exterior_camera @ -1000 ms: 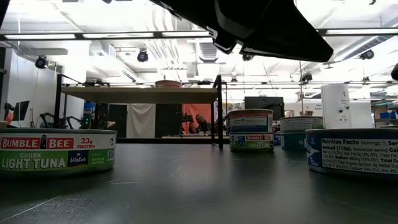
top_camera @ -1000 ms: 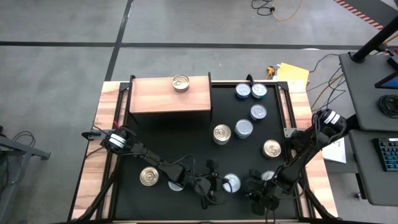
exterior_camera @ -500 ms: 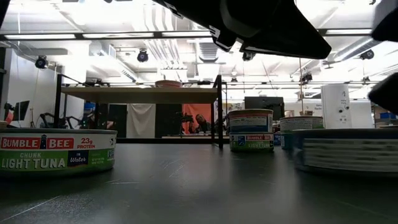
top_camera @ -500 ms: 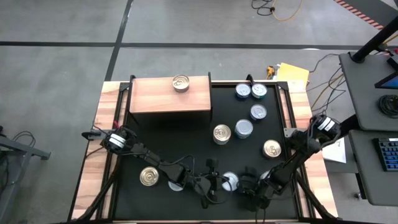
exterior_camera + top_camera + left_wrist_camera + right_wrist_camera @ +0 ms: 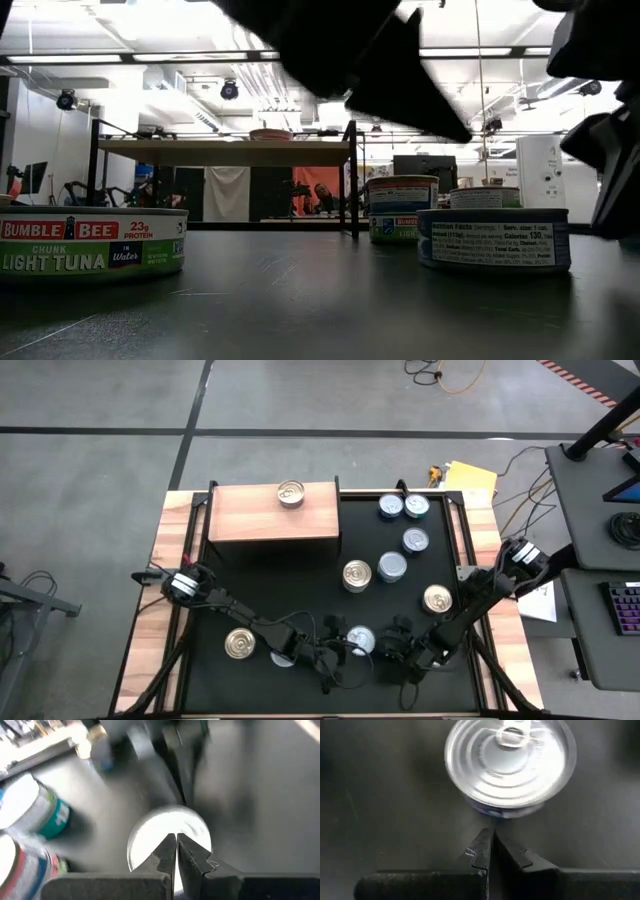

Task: Stack canned seafood by type on shelf
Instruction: Put the blue tuna can on the shelf

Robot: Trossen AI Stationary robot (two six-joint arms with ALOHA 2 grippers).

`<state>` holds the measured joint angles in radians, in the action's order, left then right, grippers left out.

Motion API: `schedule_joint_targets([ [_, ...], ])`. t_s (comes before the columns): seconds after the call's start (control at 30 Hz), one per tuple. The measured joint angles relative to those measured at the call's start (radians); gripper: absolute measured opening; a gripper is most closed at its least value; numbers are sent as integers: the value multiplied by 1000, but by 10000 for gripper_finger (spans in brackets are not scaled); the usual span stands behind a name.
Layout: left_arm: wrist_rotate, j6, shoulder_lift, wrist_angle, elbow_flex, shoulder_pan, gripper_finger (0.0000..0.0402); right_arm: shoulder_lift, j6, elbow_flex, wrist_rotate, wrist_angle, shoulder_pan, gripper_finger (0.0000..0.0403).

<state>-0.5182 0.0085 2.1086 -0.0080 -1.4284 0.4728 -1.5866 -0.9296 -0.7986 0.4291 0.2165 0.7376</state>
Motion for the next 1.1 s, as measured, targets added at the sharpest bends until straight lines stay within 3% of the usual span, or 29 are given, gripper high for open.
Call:
schedule_joint_targets([
  [0.3,24,-56,1,-13,2,-2,0,120,-116,0,-18,178,0,13],
  [1.1,27,-236,49,-33,23,-5,0,162,-184,0,-8,169,-5,13],
])
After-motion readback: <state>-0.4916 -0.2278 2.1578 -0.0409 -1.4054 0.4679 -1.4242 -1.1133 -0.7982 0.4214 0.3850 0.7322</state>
